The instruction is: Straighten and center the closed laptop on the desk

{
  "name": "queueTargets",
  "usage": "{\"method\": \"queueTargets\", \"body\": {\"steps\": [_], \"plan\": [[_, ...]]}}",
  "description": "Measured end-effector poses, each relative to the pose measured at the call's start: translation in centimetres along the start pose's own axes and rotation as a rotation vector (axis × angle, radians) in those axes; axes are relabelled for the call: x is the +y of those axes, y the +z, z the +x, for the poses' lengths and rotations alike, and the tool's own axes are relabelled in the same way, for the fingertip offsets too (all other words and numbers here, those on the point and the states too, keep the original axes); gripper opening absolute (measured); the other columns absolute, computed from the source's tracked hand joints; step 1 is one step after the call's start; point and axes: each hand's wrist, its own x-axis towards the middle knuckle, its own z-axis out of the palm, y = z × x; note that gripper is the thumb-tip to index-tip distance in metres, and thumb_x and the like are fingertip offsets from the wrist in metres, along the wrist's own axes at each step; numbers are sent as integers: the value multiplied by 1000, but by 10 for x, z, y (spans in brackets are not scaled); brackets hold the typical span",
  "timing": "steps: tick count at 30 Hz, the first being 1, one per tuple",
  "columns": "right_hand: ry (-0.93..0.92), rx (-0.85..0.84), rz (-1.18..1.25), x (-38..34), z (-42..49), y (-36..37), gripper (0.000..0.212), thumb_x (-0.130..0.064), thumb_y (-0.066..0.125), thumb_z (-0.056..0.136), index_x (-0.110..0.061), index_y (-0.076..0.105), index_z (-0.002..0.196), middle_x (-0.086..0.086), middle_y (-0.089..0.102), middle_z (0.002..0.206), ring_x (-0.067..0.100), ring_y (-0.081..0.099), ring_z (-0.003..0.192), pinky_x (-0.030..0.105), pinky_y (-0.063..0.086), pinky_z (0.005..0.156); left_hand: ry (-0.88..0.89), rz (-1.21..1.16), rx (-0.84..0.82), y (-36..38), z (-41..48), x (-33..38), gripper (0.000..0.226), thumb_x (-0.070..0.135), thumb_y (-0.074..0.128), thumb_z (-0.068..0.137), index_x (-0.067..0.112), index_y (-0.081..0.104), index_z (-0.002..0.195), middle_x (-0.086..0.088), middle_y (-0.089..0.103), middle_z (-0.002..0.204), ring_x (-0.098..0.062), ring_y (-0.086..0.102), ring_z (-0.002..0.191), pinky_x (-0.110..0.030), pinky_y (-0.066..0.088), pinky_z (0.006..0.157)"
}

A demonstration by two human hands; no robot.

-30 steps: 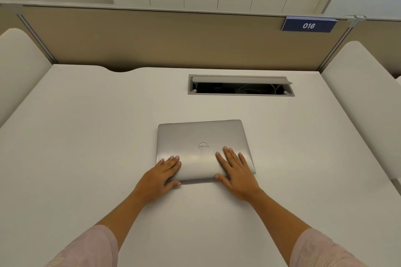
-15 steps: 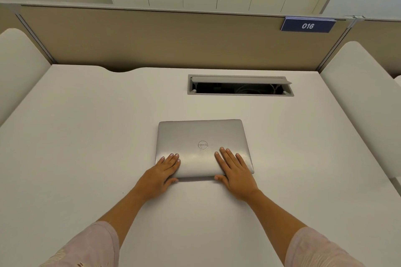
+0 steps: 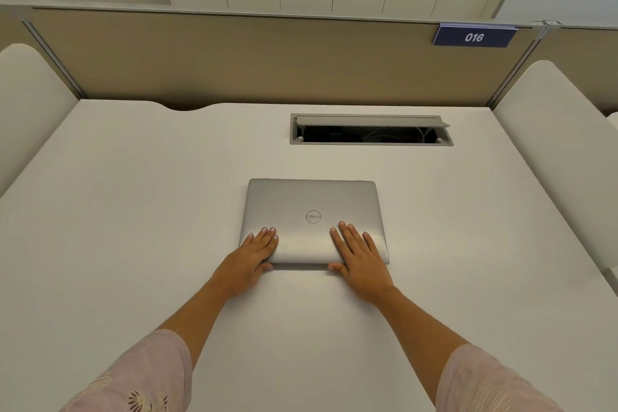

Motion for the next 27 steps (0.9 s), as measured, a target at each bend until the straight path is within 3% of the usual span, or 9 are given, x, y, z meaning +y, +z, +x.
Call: {"method": "queueTargets", "body": {"steps": [5,9,12,18,23,27], "plan": [[7,-13,-2,-1,-1,-1,72,-62,17,94,-19,16,153,6,17,160,24,16,147,46,19,118,-30,-28,6,1,-1,1,59,27,47,98,10,21,149,4,9,155,-14,8,144,-24,-1,116],[21,-12,19,-2,-2,0,74,-64,10,94,-20,16,153,5,17,160,23,15,147,46,16,118,-54,-26,38,5,-3,6,69,47,21,91,9,26,148,-2,18,155,-18,14,144,-36,12,117],[37,3,53,-6,-4,0,75,-65,5,93,-21,16,153,5,17,160,23,14,147,46,13,118,-100,-4,45,7,-5,12,69,47,21,91,7,28,147,-6,23,155,-22,19,143,-45,20,116],[57,48,78,-22,-17,7,62,-50,19,98,-23,11,153,-6,6,160,18,7,148,43,4,117,-170,100,10,17,-21,36,69,52,11,97,7,23,148,-10,26,155,-24,21,142,-36,2,115],[1,53,106,-48,-32,18,62,-48,26,100,-24,6,154,-8,4,161,14,-3,148,40,1,117,-113,98,49,34,-44,48,64,43,30,98,10,16,151,-2,13,159,-18,10,146,-38,7,117],[2,66,163,-66,-48,26,63,-49,25,100,-24,3,154,-9,0,162,12,-8,148,37,-3,118,-88,61,75,36,-57,49,64,42,34,98,11,15,151,-2,12,159,-14,6,146,-38,8,116]]}}
